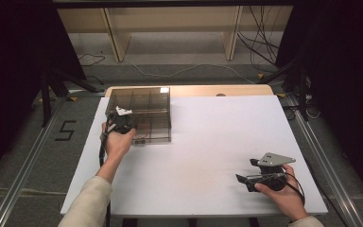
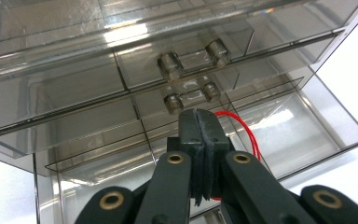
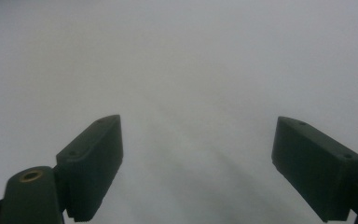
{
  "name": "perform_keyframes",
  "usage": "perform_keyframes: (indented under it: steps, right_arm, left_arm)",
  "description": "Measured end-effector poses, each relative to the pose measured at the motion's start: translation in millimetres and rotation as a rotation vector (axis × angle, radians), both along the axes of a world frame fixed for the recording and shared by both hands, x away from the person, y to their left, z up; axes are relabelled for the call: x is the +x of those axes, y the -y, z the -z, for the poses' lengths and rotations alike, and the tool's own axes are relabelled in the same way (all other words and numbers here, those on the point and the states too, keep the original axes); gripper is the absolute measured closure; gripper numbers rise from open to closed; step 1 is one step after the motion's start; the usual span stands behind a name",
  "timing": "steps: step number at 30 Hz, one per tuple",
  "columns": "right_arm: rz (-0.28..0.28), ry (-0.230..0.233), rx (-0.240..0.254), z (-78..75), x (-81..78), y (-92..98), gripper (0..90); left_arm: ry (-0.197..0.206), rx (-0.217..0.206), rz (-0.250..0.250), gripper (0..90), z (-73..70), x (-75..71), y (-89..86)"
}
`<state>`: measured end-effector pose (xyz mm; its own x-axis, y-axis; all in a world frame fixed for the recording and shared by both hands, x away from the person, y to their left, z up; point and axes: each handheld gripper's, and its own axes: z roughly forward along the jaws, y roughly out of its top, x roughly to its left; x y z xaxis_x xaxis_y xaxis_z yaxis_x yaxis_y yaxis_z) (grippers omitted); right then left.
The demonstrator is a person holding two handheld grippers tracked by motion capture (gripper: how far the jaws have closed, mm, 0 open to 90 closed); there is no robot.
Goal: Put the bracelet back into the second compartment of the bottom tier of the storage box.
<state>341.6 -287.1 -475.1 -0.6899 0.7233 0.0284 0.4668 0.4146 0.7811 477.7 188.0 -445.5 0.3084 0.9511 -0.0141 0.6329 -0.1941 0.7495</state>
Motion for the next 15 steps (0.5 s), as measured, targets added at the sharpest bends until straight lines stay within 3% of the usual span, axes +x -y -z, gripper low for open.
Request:
perform_keyframes:
  steps: [15]
  right_arm:
    - [0.0, -0.003, -0.004, -0.2, -0.3, 0.0, 17.0]
  left_arm:
    - [-0.016, 0.016, 0.002, 89.6, 6.2, 2.0, 0.0]
